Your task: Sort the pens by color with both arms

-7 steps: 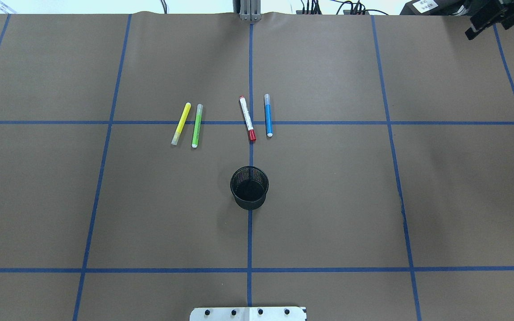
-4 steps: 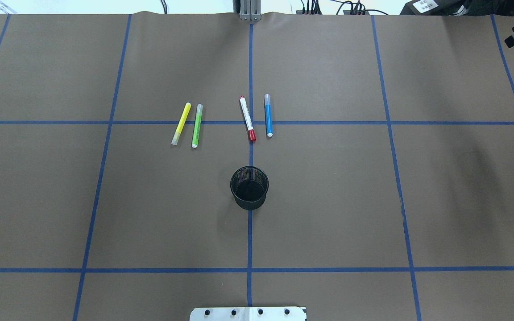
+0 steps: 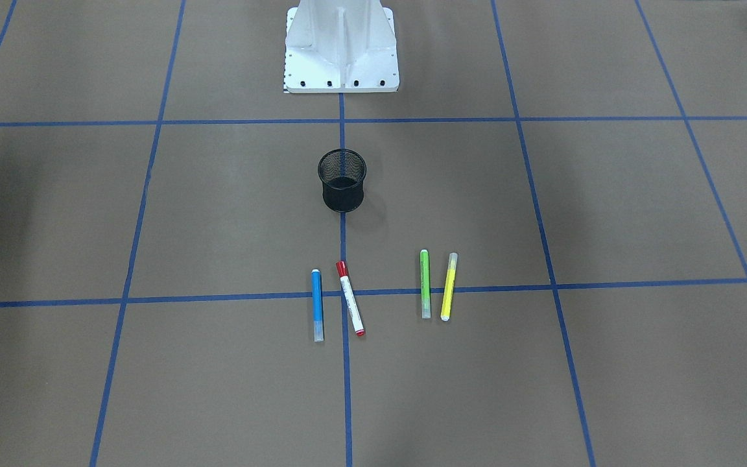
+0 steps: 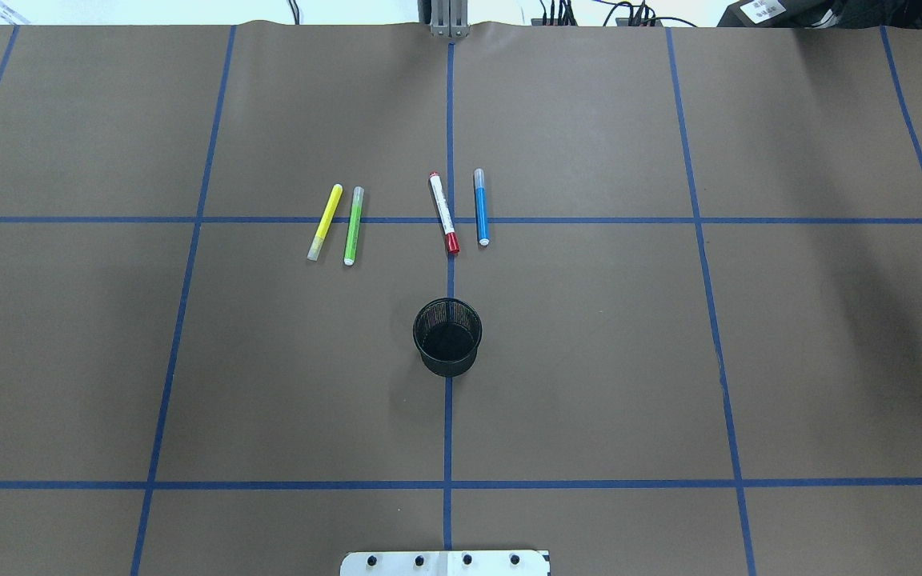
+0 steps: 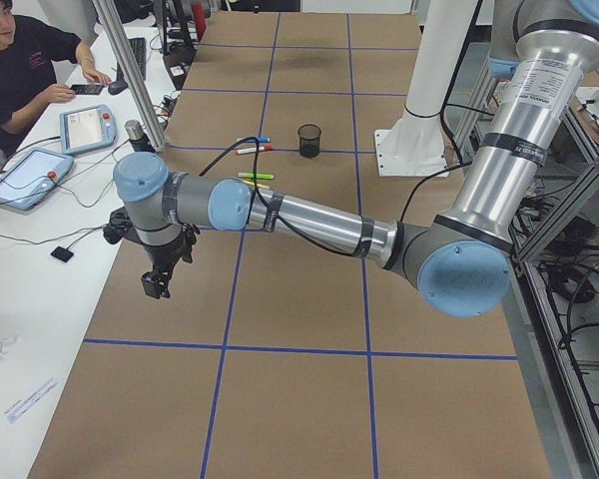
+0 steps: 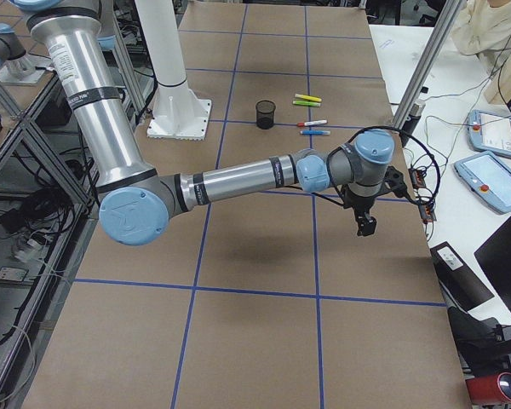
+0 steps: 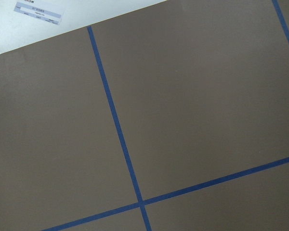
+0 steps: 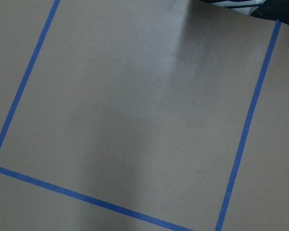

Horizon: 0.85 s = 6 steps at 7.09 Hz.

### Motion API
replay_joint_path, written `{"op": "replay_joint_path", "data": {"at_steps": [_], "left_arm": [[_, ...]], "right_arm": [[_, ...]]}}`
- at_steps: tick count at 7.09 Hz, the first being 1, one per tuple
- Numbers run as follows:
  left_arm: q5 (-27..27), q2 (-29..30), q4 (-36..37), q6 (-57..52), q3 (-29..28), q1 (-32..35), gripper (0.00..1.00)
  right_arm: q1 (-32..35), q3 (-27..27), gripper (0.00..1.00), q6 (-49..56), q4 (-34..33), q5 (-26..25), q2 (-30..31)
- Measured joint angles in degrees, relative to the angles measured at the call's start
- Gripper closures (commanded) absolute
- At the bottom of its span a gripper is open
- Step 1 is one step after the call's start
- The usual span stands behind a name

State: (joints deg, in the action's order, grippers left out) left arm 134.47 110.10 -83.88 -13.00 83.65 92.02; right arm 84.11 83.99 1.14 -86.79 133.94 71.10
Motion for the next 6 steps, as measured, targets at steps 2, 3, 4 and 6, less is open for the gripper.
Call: {"op": "replay_joint_path", "data": {"at_steps": [2,3,4,6], "left_arm": [[0.01,-1.73,-1.18,0.01,0.18,0.73,0.01],[0.01,-1.95,-1.14,0.03,0.15,0.94,0.01],[0.01,-2.28,-1.11,0.02,0.14,1.20,0.01],[0.01,-3.16,-1.16,0.00,0.31,1.81,0.01]], "right_arm": [[0.56,-0.60,0.01,0.47,0.24,0.05,0.26],[0.61,-1.36,0.01,0.71,0.38,0.03,0.55],[0.66,-1.72,0.01,0.73,0.42,-0.05,0.94],[0.78,-1.93,0.01,0.81,0.41,-0.06,1.66]]}}
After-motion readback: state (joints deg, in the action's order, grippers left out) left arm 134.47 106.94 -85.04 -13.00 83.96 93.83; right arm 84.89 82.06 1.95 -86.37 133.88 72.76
